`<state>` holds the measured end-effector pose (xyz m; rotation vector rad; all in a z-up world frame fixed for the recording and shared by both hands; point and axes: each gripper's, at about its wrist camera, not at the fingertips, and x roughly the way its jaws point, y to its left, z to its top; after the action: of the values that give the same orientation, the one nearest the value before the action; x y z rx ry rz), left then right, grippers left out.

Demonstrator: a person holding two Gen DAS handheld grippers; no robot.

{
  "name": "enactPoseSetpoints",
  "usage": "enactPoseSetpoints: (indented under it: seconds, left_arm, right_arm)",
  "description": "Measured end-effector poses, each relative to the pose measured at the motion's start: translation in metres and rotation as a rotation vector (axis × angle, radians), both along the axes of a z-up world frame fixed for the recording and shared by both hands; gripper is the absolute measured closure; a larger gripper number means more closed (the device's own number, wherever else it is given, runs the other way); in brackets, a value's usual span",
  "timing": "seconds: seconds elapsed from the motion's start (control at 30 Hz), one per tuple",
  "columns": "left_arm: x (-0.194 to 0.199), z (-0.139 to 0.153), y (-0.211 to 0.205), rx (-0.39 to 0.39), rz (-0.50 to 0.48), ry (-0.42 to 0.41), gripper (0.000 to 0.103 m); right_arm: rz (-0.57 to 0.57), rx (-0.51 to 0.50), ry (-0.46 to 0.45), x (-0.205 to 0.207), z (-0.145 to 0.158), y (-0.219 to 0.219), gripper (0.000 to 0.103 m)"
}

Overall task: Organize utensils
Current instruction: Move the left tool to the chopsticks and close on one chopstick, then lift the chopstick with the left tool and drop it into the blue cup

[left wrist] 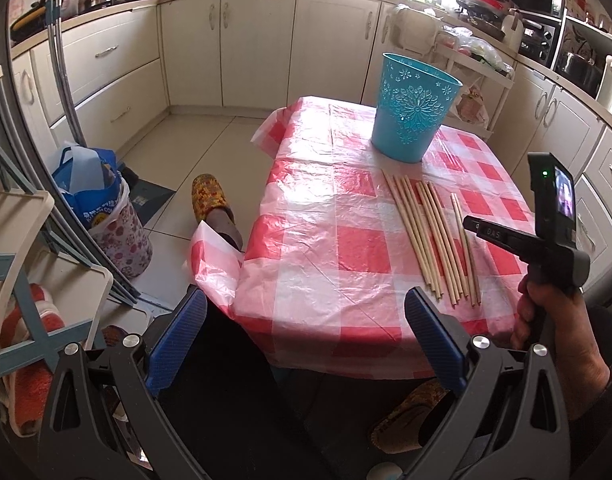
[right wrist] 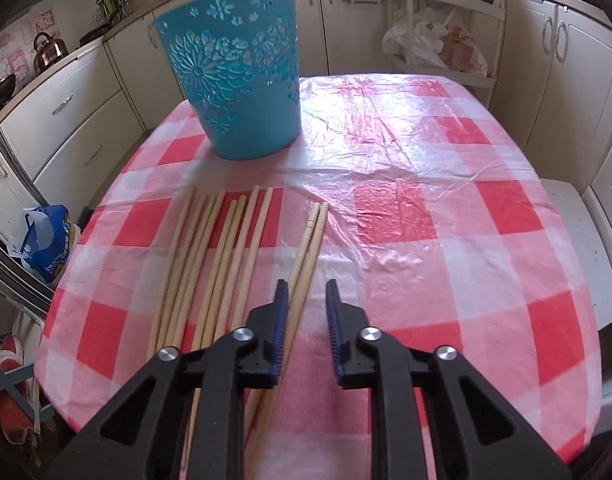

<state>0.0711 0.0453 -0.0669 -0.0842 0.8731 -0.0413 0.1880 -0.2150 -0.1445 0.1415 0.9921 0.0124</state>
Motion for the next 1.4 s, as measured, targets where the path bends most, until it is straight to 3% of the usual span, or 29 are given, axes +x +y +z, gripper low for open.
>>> enactPoseSetpoints:
  seconds: [0.17, 0.33, 0.47, 0.53, 0.63, 0.97, 1.37, 1.4]
  left_arm:
    - [0.013, -0.002, -0.003, -0.003, -0.002, 0.000, 0.008]
    - [0.035, -0.004, -0.017, -0.009, -0.038, -0.003, 0.008]
    - [0.065, -0.006, -0.042, 0.042, -0.095, -0.027, 0.008]
    - [0.090, -0.013, -0.056, 0.060, -0.121, -0.003, 0.017]
    - [0.123, -0.025, -0.070, 0.058, -0.122, 0.047, 0.022]
    - [0.179, -0.062, -0.117, 0.124, -0.126, 0.116, 0.029]
    - [0.203, -0.079, -0.130, 0.183, -0.131, 0.130, 0.044]
    - [0.204, -0.079, -0.131, 0.186, -0.139, 0.126, 0.050]
  right_arm:
    - [0.006, -0.016, 0.009, 0.014, -0.006, -0.003, 0.095]
    - [0.086, -0.083, 0.041, 0.028, -0.005, 0.003, 0.095]
    - [0.124, -0.083, 0.053, 0.030, -0.004, -0.001, 0.097]
    - [0.100, -0.042, 0.050, 0.028, -0.004, -0.012, 0.097]
    - [0.069, 0.036, 0.048, 0.023, -0.005, -0.025, 0.097]
    - [0.077, 0.152, 0.046, 0.017, -0.007, -0.033, 0.097]
    - [0.088, 0.125, 0.043, 0.015, -0.006, -0.033, 0.097]
    - [0.090, 0.116, 0.040, 0.016, -0.006, -0.032, 0.097]
